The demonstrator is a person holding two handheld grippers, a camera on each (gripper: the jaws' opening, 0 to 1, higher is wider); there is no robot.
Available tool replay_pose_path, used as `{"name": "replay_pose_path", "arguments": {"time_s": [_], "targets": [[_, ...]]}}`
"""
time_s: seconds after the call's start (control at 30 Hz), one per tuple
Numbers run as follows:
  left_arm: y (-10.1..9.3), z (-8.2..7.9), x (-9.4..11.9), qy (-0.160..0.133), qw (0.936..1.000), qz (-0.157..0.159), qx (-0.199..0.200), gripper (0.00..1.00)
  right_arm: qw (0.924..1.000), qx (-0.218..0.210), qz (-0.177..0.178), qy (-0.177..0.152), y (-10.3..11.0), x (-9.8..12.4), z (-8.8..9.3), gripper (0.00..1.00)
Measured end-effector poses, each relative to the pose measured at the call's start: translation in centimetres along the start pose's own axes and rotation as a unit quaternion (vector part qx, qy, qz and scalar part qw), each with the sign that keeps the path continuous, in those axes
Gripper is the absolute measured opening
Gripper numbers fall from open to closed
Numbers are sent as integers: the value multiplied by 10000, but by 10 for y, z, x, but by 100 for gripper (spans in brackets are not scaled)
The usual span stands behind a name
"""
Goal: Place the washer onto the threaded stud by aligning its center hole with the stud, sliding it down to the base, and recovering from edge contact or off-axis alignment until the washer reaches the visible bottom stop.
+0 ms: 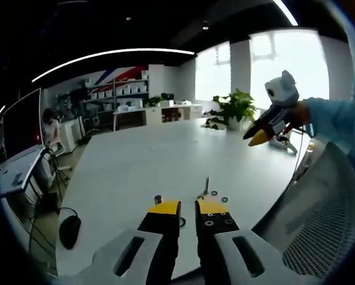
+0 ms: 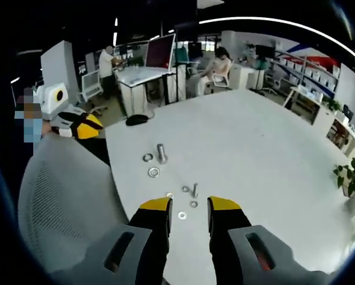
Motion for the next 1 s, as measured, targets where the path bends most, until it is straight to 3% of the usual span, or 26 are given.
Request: {"name": "replay_pose_path", "arguments": {"time_s": [0.3,0.87,1.0], "targets": [[2,-2,1,-79,9999,-61,-14,7,9973,479,-447,325,14,-15,11,26],[3,0,0,-24,10000,-76,0,3,9915,696,-839,712,21,-35,32,26],[3,5,-2,128,9999,-70,37,0,9911,733,-821,750,22,-38,37,26]]}}
Point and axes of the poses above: the point that each gripper's makers call its tool centre point, and the gripper's own axes: x roughly backward along the fingers, y roughly to its left, z roughly out of its underside, the point moved 1 cm from there along x, roughly backward along the fingers, and after that the axes turned 10 degrees about z, right-handed, at the moved point
